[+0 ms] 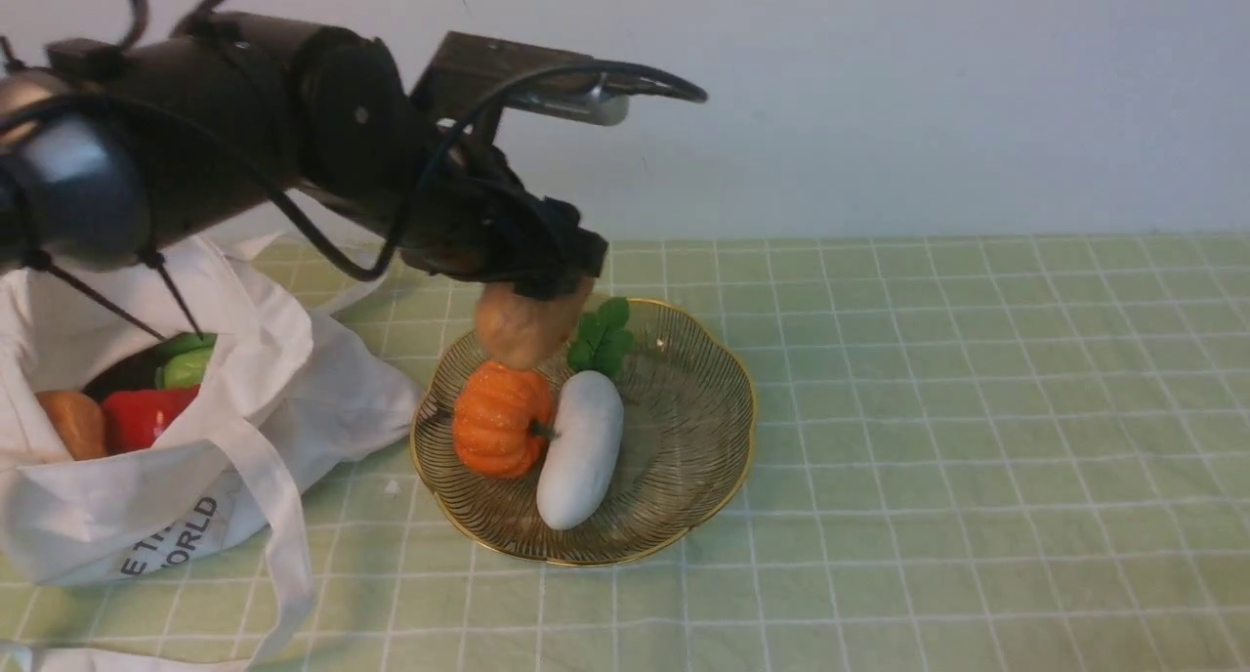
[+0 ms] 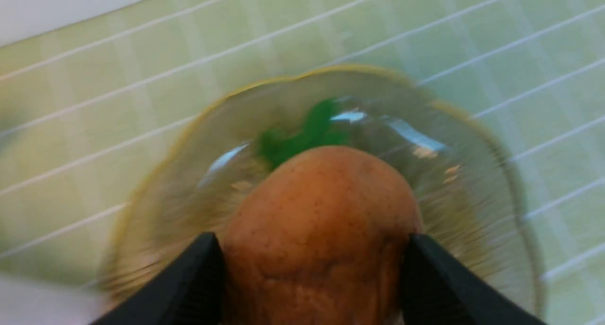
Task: Take vegetables from bag on green coffee tablecloth place on plate.
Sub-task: 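Take the potato out of the bag and place it on the plate with the left gripper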
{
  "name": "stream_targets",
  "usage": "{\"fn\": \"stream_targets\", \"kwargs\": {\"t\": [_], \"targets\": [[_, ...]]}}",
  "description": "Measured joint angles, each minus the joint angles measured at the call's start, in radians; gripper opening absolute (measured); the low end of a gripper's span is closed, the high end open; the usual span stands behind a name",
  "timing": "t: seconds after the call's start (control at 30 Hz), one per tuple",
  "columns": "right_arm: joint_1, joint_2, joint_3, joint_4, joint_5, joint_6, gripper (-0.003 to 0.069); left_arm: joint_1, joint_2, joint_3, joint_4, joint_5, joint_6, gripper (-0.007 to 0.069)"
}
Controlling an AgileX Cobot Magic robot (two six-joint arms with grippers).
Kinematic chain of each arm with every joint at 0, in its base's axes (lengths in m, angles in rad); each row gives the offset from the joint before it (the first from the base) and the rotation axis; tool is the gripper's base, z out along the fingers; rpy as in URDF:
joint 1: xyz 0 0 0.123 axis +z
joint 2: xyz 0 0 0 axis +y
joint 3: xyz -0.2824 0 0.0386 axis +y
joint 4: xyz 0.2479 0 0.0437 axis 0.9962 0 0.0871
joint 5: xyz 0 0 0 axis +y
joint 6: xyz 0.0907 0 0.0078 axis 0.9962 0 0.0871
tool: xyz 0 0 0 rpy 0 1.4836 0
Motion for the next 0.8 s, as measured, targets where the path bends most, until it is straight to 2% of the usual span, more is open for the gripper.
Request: {"fn": "stream_targets", "kwargs": {"t": [0.2,0.57,0.63,0.73,0.8], "targets": [[0.000,0.000,0.000,0.000,0.000,0.000,-0.0015,-0.094,0.105,0.000,-0.070,-0.136,0.006,0.0429],[0.000,0.000,0.000,0.000,0.000,0.000,-0.0015,-0.107,0.188,0.000,-0.066,-0.180,0.028,0.0432],[0.000,0.000,0.000,0.000,0.000,0.000,-0.0015,-0.107,0.188,0.000,-0.066,-0.181,0.027,0.0463],[0.000,0.000,0.000,0.000,0.000,0.000,-0.0015,-0.107,0.187,0.000,-0.066,-0.167,0.027,0.0591],[0.000,0.000,0.000,0.000,0.000,0.000,-0.0015,-0.107,0.181,0.000,-0.066,-0.144,0.027,0.0633]]}}
